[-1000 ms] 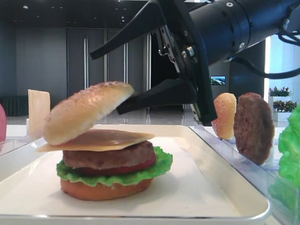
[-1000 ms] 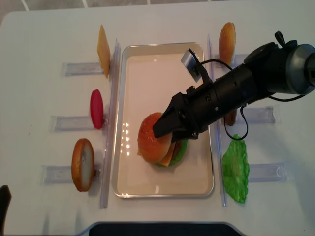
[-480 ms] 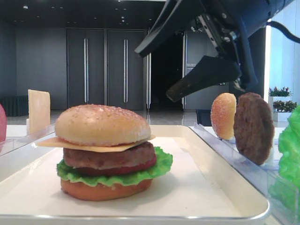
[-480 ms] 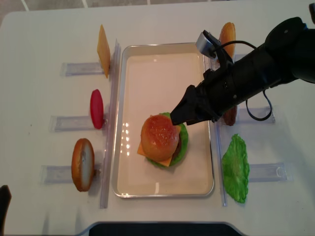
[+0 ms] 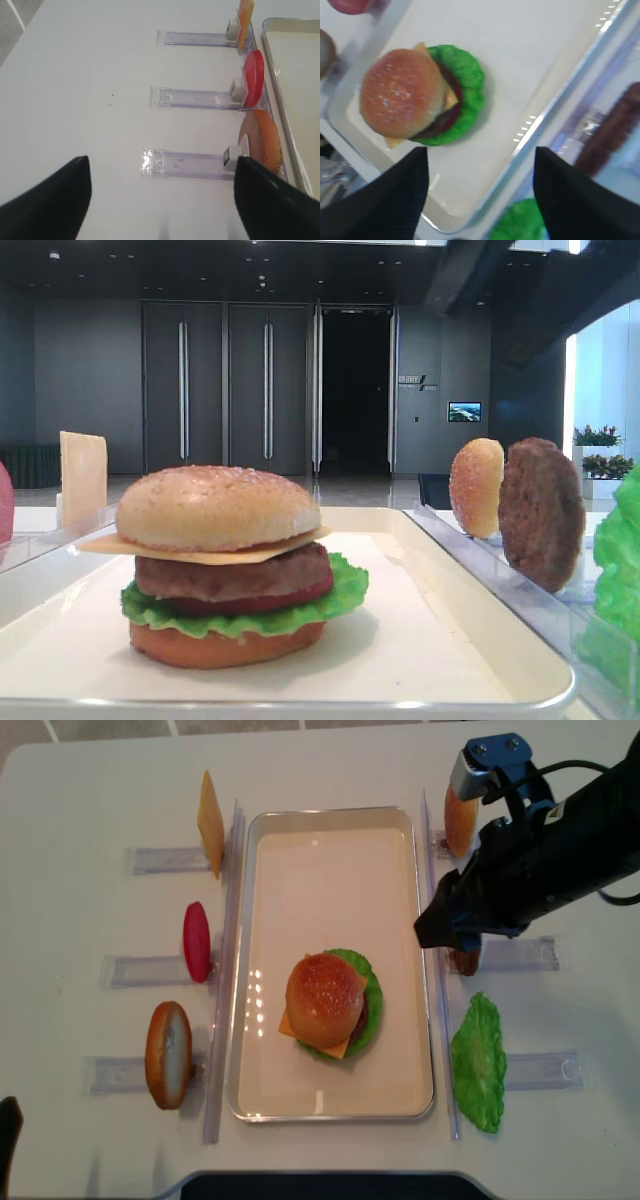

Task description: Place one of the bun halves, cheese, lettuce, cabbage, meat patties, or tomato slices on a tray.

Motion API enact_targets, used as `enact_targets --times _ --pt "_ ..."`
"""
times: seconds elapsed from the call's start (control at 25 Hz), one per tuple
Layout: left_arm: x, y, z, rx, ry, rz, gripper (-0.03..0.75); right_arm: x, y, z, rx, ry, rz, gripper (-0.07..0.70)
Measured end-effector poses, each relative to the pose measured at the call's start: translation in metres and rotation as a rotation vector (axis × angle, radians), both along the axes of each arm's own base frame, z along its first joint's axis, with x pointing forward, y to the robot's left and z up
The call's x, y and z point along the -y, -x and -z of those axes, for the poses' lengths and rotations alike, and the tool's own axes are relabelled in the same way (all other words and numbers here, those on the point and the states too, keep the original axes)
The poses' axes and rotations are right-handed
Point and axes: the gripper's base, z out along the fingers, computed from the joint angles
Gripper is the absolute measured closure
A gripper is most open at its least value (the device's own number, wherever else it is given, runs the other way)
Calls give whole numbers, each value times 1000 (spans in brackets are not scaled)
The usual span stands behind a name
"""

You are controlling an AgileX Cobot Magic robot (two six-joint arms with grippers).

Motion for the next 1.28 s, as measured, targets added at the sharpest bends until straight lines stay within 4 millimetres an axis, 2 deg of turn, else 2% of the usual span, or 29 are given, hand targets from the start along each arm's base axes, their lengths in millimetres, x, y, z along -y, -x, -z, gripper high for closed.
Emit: enact_targets --times 0.16,0.32,0.56,0.8,1.0,1.16,1.28 --pt "0 0 0 0 0 0 24 28 6 -13 101 210 75 171" --pt "0 0 0 0 0 0 24 67 5 -23 114 319 265 171" --pt "0 0 0 0 0 0 24 121 6 -24 1 371 485 171" --pt "0 0 0 0 0 0 24 164 16 -21 -134 420 636 171" --pt "0 0 0 0 0 0 24 177 26 -20 -216 475 663 171" --pt "0 0 0 0 0 0 24 176 36 -30 -186 469 671 171" --pt "0 0 0 0 0 0 24 170 54 -42 -113 457 672 171"
